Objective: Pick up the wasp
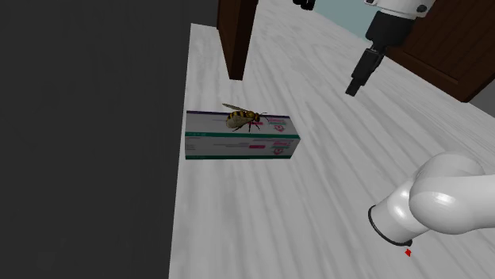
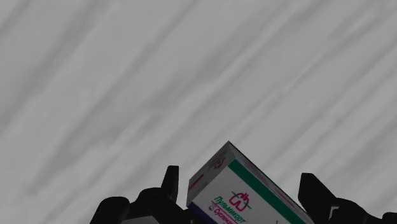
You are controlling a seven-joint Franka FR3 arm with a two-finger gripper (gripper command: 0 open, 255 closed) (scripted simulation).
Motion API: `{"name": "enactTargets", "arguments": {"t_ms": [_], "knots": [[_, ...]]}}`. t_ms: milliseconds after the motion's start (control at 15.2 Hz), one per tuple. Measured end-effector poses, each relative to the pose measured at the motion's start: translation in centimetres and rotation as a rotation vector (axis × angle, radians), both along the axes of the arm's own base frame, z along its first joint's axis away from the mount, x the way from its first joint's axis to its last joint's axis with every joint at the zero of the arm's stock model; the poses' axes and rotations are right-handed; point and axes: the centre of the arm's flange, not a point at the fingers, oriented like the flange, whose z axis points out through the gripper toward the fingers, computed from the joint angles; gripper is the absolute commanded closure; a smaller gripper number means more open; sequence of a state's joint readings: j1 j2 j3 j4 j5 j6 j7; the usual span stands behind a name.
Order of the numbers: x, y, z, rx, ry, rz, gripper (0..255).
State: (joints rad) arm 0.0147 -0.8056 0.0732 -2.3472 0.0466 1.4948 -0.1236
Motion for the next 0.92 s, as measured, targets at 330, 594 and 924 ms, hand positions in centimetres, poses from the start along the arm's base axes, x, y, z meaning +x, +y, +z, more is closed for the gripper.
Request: {"name": "enactTargets", "arguments": {"t_ms": [330,594,924], "knots": [[1.8,2.2,-2.6,-0.007,-0.022,-0.03,0],[4.4,5.5,-5.1,-0.014,-0.054,-0.07,0],[7.8,9.1,-9.3,-0.023,-0.093,-0.124,0]]}}
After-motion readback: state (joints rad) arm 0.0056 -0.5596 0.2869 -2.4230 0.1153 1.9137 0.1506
